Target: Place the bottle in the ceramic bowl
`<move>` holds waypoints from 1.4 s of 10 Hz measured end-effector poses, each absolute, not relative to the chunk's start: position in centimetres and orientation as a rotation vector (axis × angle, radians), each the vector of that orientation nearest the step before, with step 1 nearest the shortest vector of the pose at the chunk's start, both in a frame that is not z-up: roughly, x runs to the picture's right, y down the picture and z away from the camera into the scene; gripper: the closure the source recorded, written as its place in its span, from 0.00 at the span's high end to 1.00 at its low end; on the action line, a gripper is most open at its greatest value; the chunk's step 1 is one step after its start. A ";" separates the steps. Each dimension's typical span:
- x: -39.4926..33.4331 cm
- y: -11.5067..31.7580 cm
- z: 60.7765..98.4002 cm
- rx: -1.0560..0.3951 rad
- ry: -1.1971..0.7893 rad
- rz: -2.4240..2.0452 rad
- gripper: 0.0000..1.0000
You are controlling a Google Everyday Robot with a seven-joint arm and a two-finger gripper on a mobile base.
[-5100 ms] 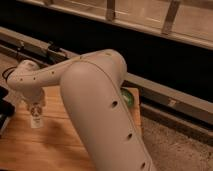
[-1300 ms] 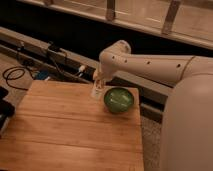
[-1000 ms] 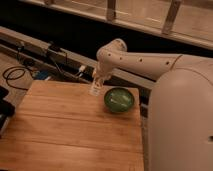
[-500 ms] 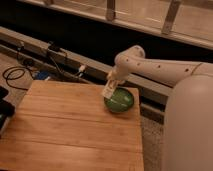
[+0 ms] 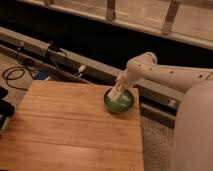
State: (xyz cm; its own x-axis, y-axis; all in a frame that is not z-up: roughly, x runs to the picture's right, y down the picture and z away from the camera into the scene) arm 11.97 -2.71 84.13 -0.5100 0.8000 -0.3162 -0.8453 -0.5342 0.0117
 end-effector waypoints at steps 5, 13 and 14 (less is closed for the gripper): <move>11.9 -2.7 84.2 -0.338 0.202 2.115 0.53; 12.1 -2.6 84.2 -0.336 0.204 2.116 0.80; 12.1 -2.6 84.2 -0.336 0.204 2.116 0.80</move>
